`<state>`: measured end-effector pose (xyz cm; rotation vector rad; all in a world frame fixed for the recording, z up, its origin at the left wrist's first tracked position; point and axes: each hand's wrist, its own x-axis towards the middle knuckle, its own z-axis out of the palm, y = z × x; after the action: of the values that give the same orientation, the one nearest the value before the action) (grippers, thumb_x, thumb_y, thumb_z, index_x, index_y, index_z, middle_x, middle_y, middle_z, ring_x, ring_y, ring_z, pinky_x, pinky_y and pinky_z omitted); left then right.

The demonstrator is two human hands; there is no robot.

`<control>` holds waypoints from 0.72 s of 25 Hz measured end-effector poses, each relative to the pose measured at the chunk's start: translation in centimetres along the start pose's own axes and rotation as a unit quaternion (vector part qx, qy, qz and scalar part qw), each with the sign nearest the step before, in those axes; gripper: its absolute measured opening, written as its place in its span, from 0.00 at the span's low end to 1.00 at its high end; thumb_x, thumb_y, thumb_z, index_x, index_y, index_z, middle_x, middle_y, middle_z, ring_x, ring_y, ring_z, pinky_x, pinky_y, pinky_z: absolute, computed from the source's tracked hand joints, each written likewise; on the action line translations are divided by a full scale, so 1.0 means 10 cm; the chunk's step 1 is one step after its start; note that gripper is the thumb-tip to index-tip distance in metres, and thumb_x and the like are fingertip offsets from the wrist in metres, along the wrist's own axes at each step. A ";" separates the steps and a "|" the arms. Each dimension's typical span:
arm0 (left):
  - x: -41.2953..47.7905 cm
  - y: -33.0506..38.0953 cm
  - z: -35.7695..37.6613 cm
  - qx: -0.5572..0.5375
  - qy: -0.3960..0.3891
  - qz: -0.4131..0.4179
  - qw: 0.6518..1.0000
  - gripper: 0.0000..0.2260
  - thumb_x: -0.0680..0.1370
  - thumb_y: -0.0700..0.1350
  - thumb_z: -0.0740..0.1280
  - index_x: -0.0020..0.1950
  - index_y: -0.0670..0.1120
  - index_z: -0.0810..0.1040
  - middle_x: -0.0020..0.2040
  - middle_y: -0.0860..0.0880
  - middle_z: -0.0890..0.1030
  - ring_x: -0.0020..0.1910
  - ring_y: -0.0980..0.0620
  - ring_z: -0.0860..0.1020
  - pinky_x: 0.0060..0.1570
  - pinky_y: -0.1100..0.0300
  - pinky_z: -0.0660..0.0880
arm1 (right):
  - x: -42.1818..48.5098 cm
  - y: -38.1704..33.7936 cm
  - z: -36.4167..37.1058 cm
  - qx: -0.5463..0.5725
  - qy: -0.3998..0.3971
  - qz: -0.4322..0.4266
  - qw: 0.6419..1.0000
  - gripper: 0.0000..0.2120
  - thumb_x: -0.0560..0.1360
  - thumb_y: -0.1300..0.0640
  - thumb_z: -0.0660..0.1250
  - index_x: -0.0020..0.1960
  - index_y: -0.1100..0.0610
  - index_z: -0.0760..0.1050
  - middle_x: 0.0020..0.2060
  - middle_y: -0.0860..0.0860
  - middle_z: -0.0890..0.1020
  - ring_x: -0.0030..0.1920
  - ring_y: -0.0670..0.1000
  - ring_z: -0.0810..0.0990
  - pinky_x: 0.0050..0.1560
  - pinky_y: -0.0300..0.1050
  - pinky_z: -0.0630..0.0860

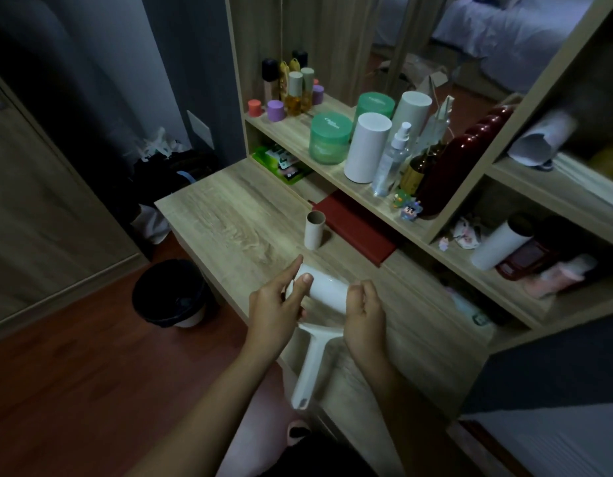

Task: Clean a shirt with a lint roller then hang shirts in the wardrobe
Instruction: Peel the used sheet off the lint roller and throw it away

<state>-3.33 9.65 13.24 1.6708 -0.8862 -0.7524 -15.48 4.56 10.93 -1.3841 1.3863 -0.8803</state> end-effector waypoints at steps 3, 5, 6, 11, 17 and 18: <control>0.09 -0.09 0.15 0.000 -0.022 -0.022 1.000 0.16 0.77 0.50 0.65 0.65 0.55 0.74 0.48 0.54 0.82 0.31 0.54 0.82 0.38 0.64 0.78 | 0.16 0.14 -0.07 -0.040 -0.008 0.002 0.999 0.06 0.79 0.56 0.56 0.47 0.55 0.69 0.40 0.47 0.73 0.44 0.47 0.76 0.39 0.36 0.73; 0.16 -0.19 0.25 -0.026 -0.047 -0.046 0.997 0.16 0.77 0.49 0.66 0.65 0.55 0.74 0.53 0.57 0.80 0.36 0.55 0.83 0.42 0.64 0.79 | 0.30 0.22 -0.14 -0.070 -0.026 -0.001 0.997 0.06 0.79 0.56 0.56 0.47 0.57 0.70 0.38 0.45 0.73 0.41 0.42 0.75 0.36 0.35 0.71; 0.20 -0.26 0.29 -0.040 -0.056 -0.059 0.996 0.16 0.76 0.48 0.66 0.64 0.55 0.74 0.54 0.58 0.80 0.40 0.56 0.83 0.45 0.62 0.79 | 0.38 0.27 -0.17 -0.086 -0.036 -0.001 0.996 0.07 0.79 0.56 0.57 0.47 0.58 0.70 0.37 0.44 0.73 0.40 0.40 0.74 0.35 0.35 0.71; 0.35 -0.61 0.53 -0.112 -0.047 -0.155 0.980 0.18 0.75 0.45 0.69 0.65 0.49 0.75 0.58 0.47 0.80 0.52 0.53 0.80 0.52 0.55 0.79 | 0.72 0.57 -0.24 -0.151 -0.084 0.011 0.985 0.09 0.78 0.50 0.57 0.46 0.53 0.71 0.41 0.51 0.78 0.44 0.51 0.79 0.44 0.50 0.79; 0.40 -0.83 0.71 -0.126 0.020 -0.220 0.967 0.21 0.74 0.47 0.69 0.66 0.43 0.74 0.65 0.48 0.76 0.61 0.53 0.76 0.63 0.51 0.73 | 0.85 0.72 -0.18 -0.064 -0.092 0.126 0.986 0.12 0.69 0.48 0.52 0.51 0.50 0.65 0.50 0.57 0.75 0.44 0.55 0.77 0.40 0.47 0.76; 0.40 -0.83 0.73 -0.131 0.030 -0.226 0.965 0.21 0.74 0.47 0.69 0.66 0.43 0.74 0.65 0.48 0.76 0.61 0.54 0.75 0.64 0.52 0.72 | 0.86 0.72 -0.17 -0.042 -0.096 0.123 0.987 0.10 0.74 0.50 0.53 0.52 0.51 0.66 0.48 0.55 0.75 0.40 0.53 0.76 0.36 0.41 0.74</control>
<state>-5.66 4.07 3.18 1.6607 -0.3387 -1.0695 -18.46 -3.44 3.43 -1.2904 1.4207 -0.5175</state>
